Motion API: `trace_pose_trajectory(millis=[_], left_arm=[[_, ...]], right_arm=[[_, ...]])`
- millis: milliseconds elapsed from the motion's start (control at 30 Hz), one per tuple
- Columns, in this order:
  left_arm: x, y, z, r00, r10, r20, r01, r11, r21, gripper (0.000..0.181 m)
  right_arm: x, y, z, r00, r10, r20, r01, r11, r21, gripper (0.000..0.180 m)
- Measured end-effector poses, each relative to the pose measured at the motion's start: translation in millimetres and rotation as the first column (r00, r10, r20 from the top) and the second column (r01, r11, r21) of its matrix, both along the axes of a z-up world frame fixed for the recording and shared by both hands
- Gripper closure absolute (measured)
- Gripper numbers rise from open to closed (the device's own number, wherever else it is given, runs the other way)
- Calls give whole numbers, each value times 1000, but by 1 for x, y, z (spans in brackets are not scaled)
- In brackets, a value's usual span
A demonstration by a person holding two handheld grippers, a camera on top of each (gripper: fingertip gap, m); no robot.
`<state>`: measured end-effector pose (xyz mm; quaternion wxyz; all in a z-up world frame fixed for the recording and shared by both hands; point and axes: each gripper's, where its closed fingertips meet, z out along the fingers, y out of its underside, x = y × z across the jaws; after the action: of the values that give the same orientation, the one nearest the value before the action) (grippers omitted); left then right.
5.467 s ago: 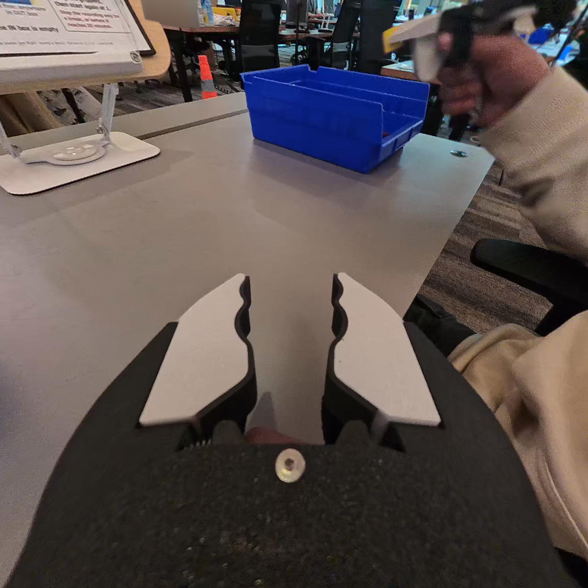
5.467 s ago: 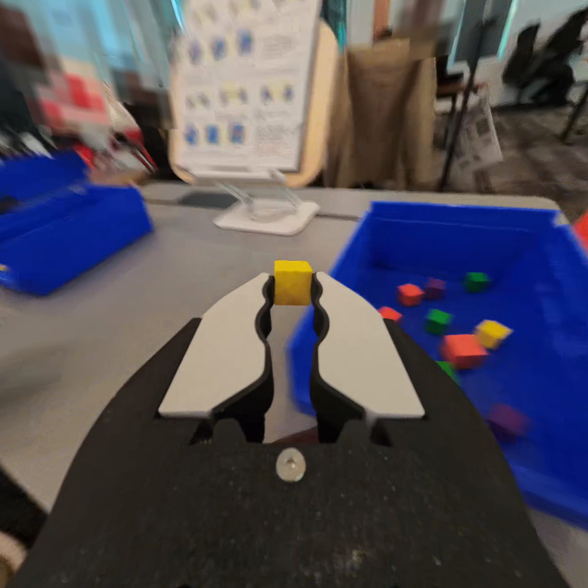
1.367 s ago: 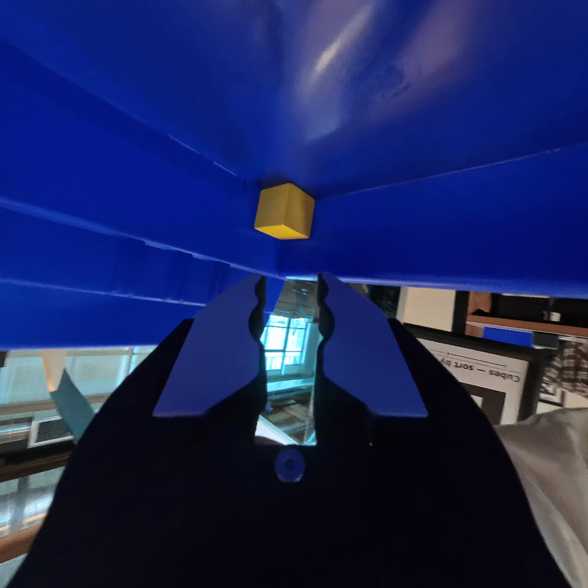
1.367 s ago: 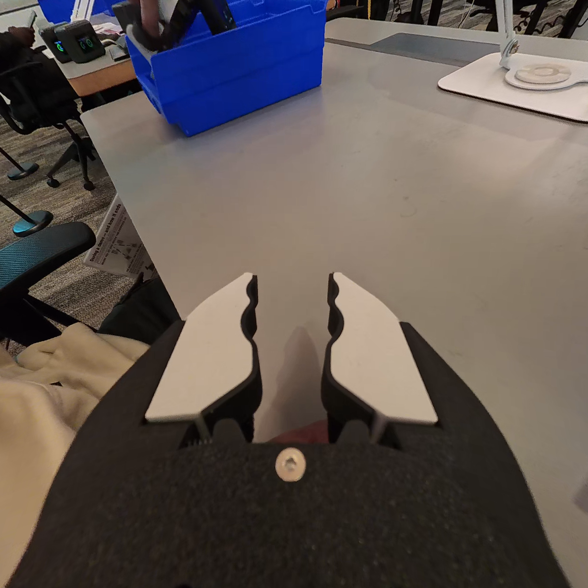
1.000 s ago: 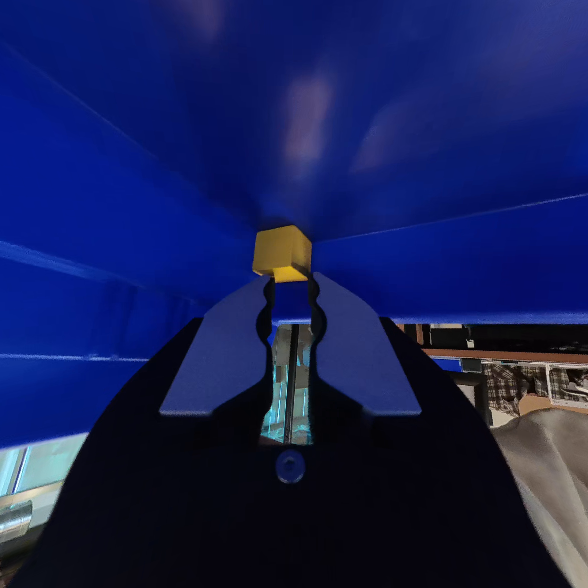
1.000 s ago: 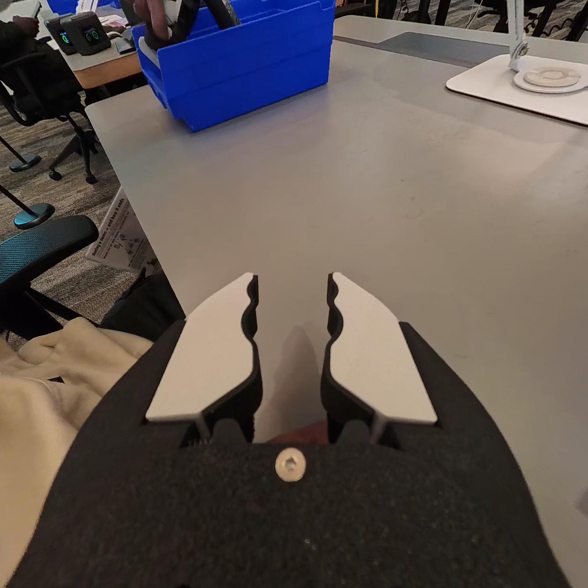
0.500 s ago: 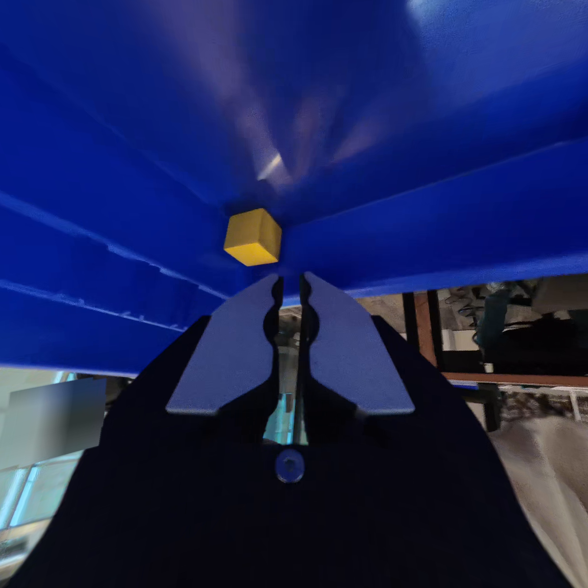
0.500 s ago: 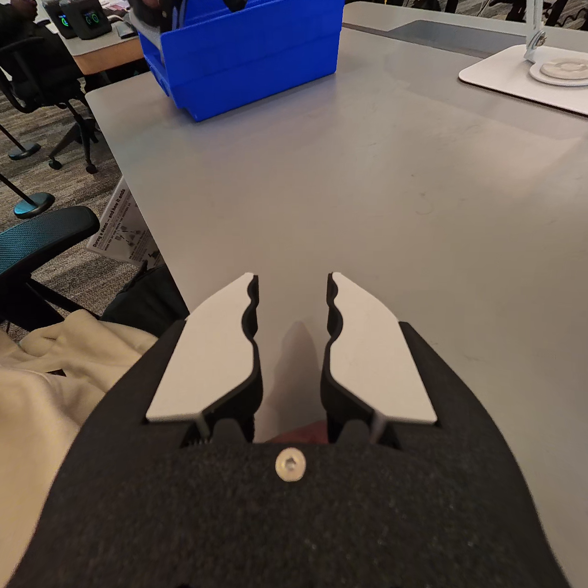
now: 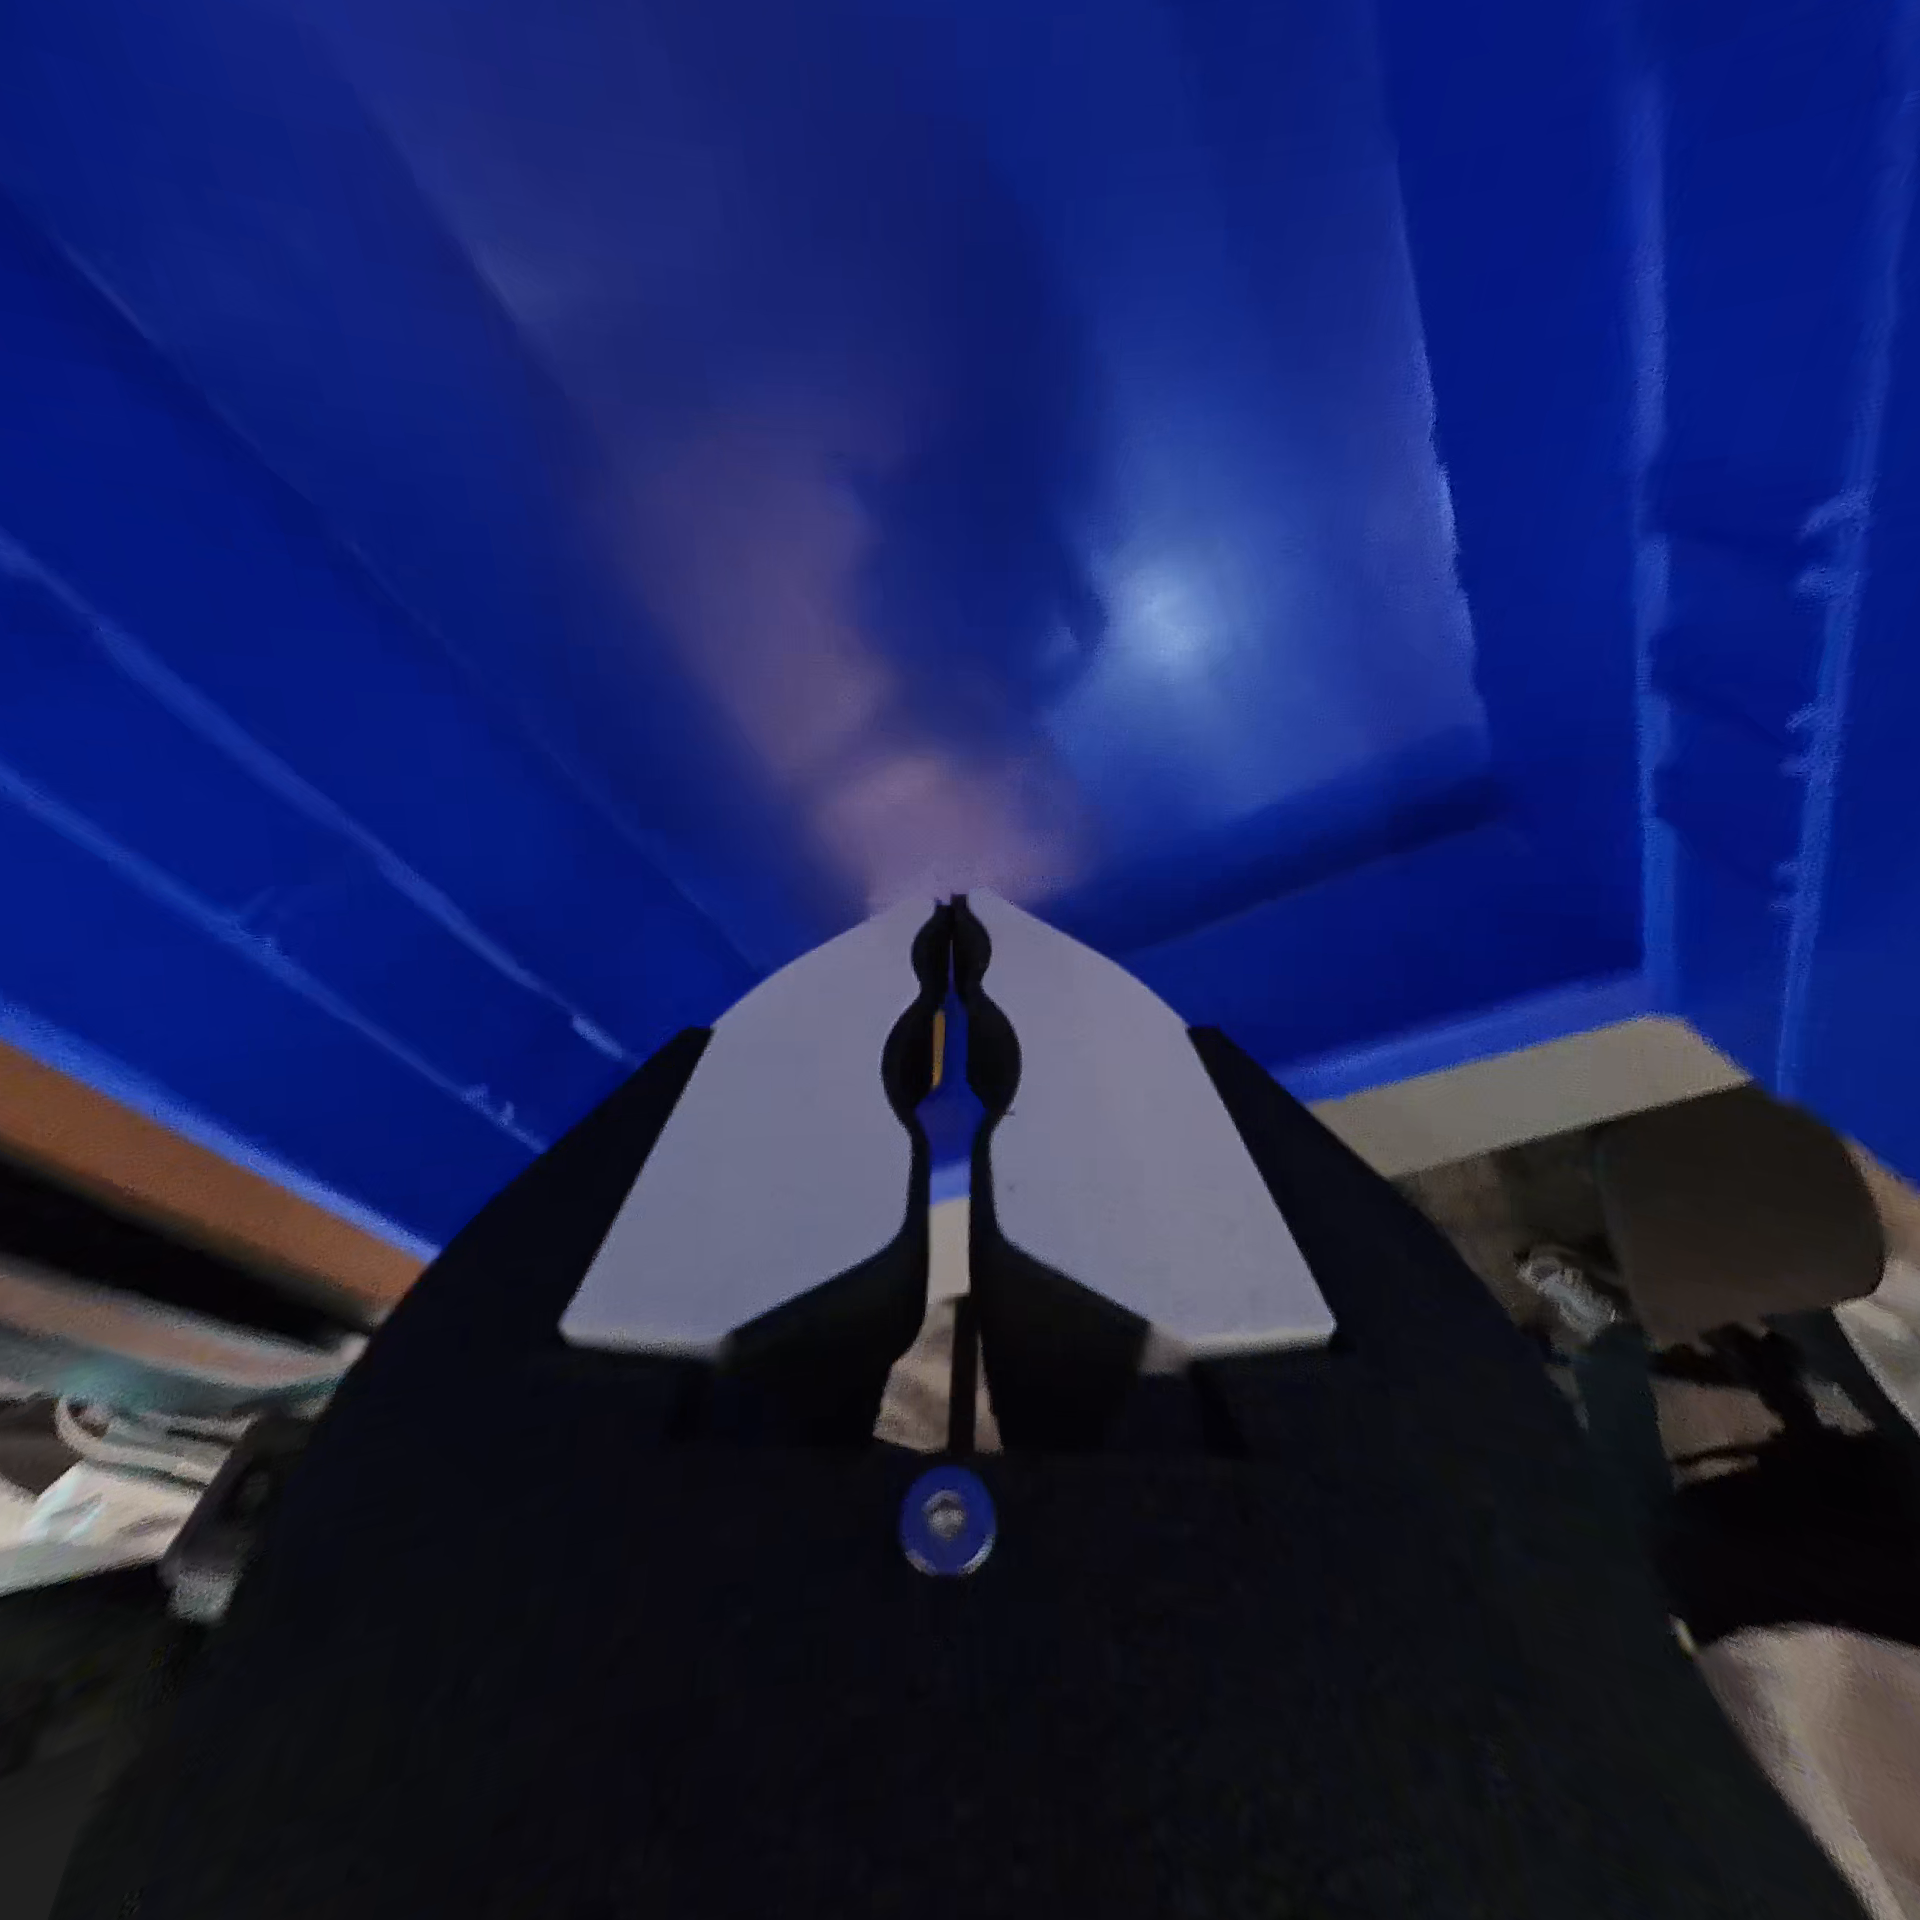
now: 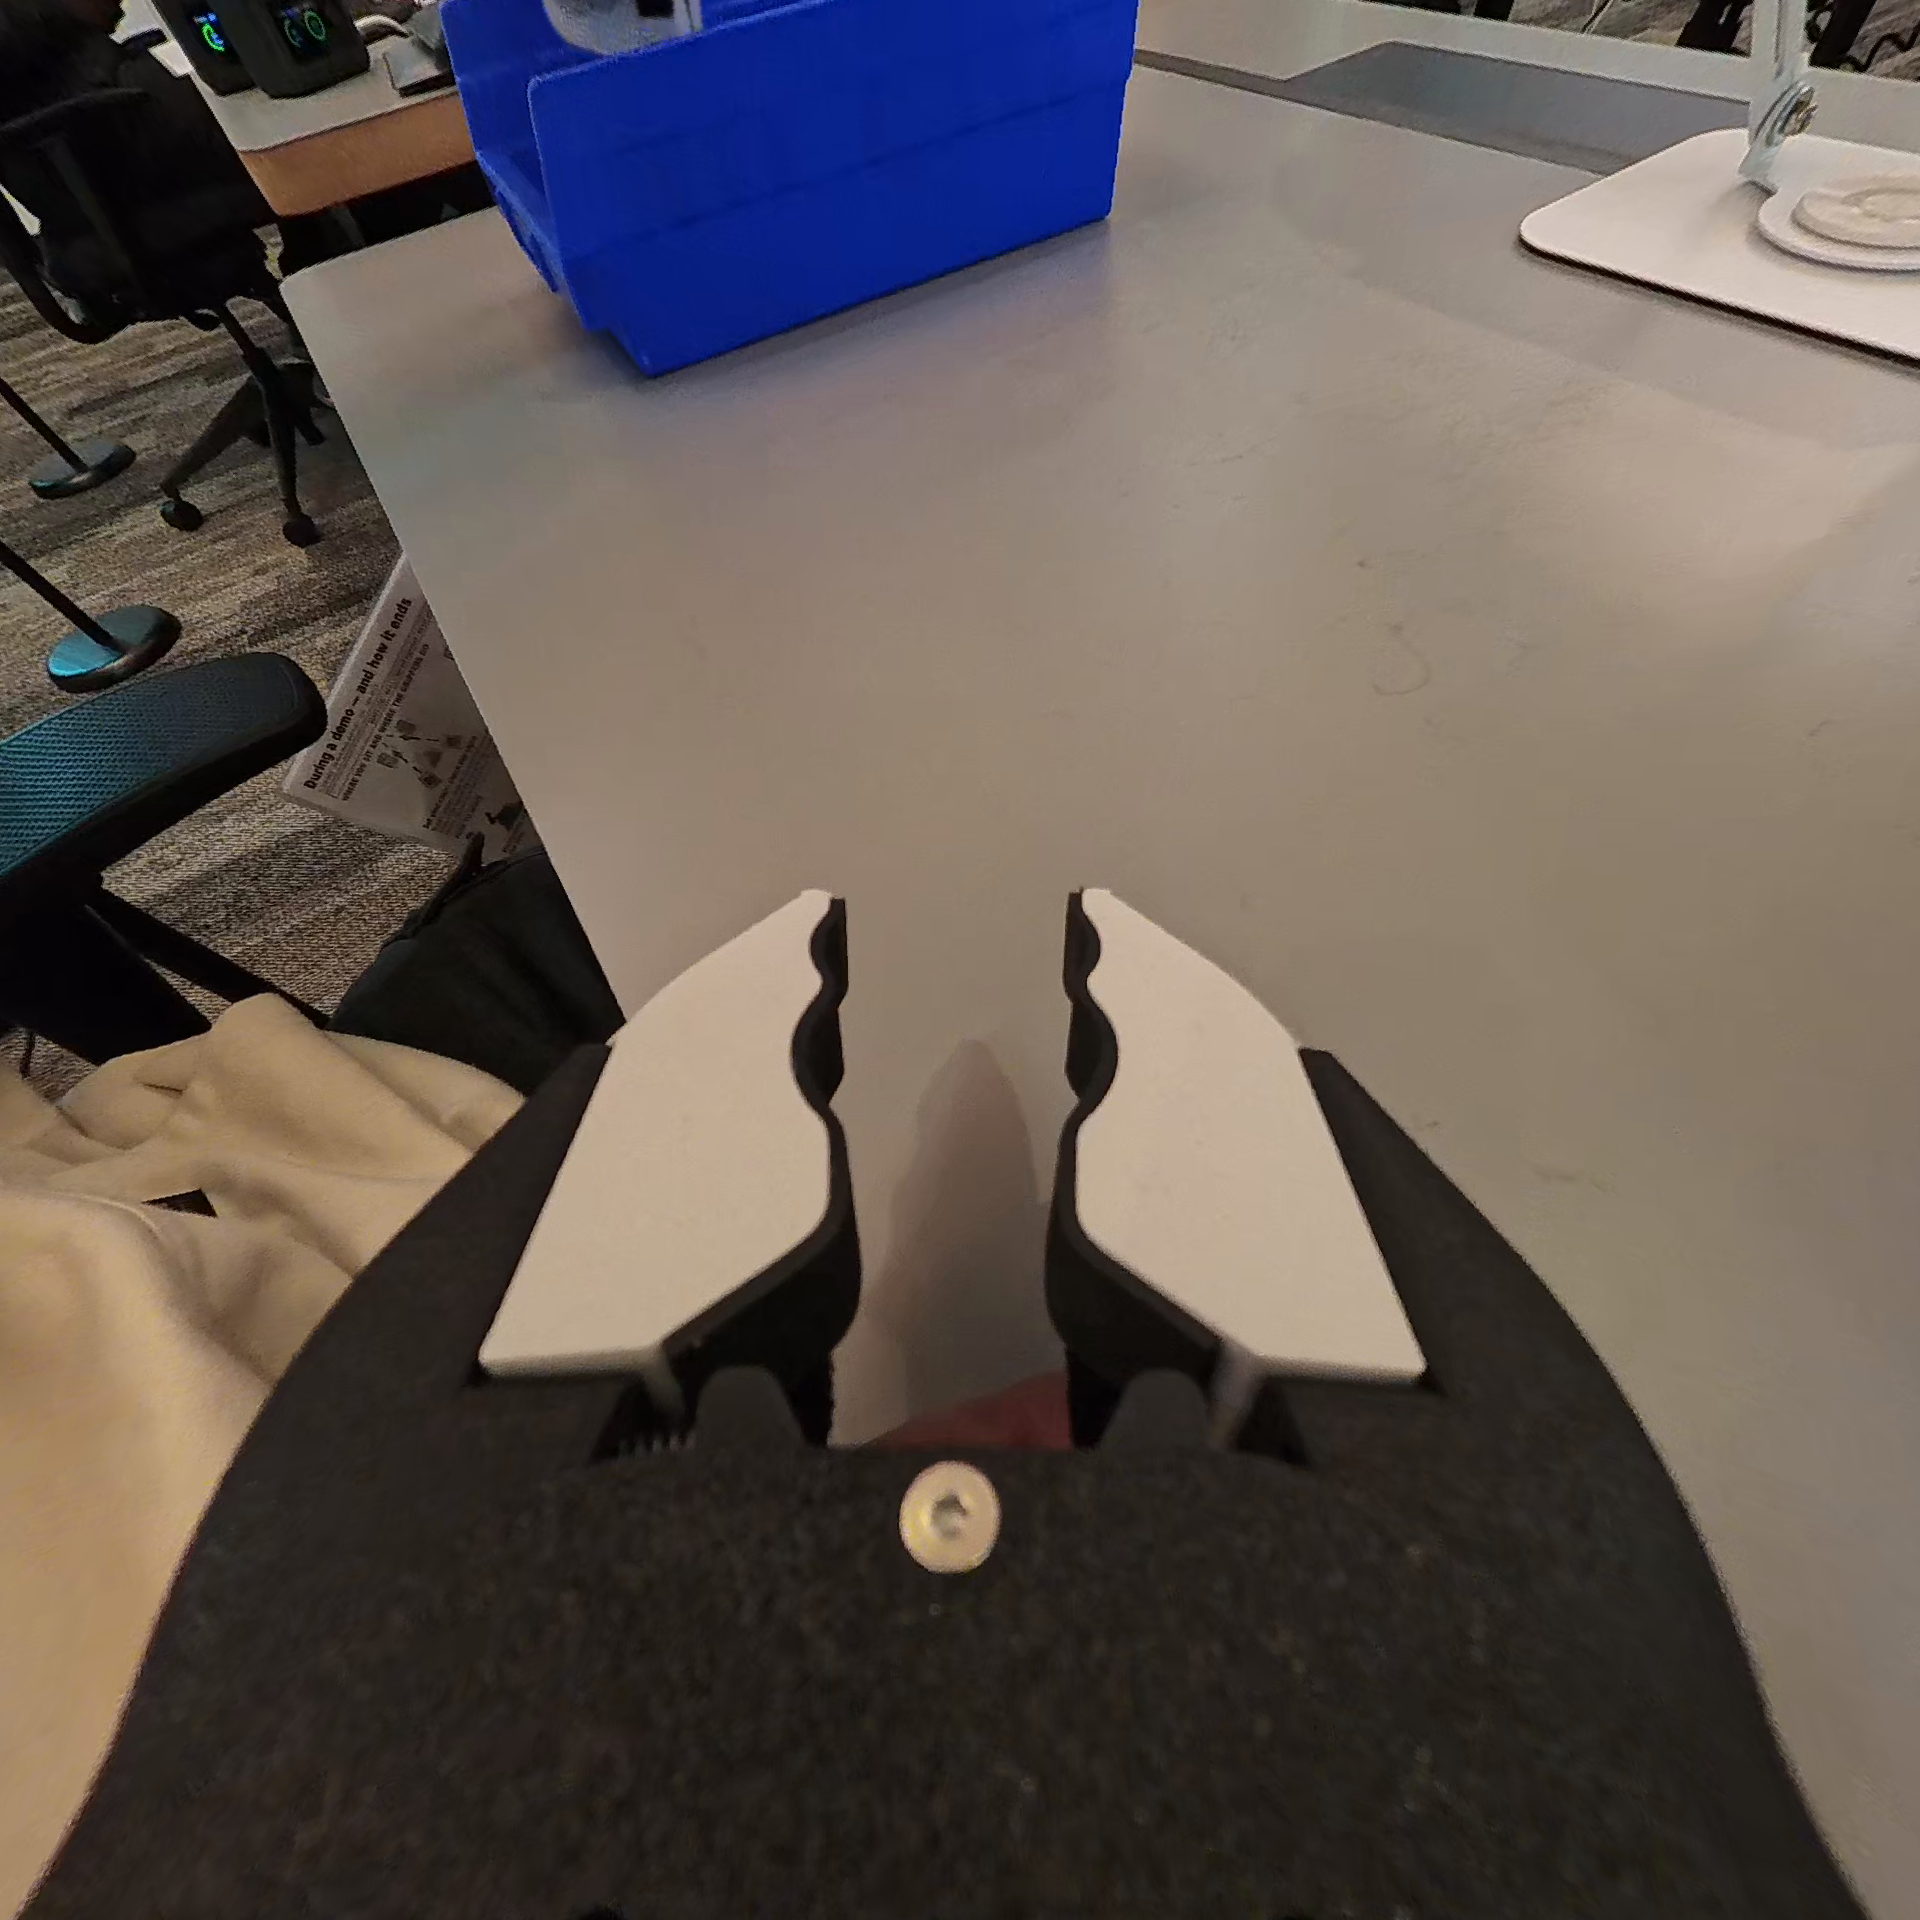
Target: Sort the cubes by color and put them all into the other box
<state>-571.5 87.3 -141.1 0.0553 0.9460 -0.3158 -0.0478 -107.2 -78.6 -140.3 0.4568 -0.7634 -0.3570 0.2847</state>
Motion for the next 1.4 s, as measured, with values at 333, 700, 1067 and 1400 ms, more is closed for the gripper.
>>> trace_pose_trajectory(millis=[333, 700, 1067, 1400], left_arm=[[-85, -52, -21, 919, 72, -388, -154, 971, -183, 181], [-11, -8, -4, 992, 105, -66, -104, 994, 21, 181], [-80, -39, -18, 890, 210, -405, -250, 967, -47, 181], [-23, -42, -46, 954, 286, -85, -295, 947, -123, 181]], right_arm=[[-4, -3, -1, 1000, 19, 19, -19, 1000, 6, 141], [-3, -3, -2, 1000, 18, 20, -18, 1000, 1, 142], [-5, -4, -3, 999, 28, 37, -28, 1000, 8, 142], [-4, -5, -4, 999, 31, 35, -31, 1000, 5, 143]])
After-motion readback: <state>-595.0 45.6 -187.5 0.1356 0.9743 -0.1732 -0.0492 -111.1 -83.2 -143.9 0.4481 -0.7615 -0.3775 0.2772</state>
